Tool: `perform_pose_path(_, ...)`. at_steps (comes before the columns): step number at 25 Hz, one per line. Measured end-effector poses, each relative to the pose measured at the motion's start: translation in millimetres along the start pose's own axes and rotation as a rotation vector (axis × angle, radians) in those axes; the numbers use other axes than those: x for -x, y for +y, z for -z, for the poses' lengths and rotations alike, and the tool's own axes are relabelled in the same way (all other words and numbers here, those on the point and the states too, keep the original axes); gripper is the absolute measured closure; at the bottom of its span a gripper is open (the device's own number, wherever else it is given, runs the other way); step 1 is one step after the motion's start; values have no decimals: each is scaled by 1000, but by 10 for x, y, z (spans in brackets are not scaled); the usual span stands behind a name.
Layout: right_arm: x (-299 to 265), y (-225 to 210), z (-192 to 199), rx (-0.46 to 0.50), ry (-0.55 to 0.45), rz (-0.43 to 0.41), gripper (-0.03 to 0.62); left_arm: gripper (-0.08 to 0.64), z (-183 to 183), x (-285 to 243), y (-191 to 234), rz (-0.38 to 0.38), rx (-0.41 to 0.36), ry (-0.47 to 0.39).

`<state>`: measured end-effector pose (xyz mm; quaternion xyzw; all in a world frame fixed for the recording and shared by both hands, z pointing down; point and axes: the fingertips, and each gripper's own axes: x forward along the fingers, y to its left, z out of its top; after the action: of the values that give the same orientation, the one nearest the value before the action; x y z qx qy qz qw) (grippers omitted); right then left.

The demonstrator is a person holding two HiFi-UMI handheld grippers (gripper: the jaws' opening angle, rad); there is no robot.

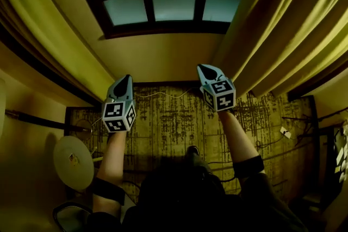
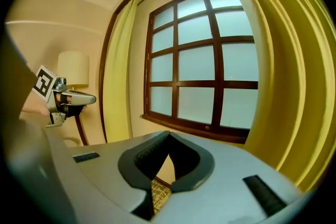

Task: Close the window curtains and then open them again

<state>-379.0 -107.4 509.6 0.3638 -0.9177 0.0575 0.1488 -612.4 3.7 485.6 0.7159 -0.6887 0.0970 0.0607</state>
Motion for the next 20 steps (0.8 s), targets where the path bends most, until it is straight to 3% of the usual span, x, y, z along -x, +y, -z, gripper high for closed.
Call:
perform_pose_path(9,513,-137,572,-62,51,98,589,560,201,185,-262,52,17,7)
perform_pose_path(20,891,-562,899,-57,80,36,589,560,327,198,-866,-4,59,22)
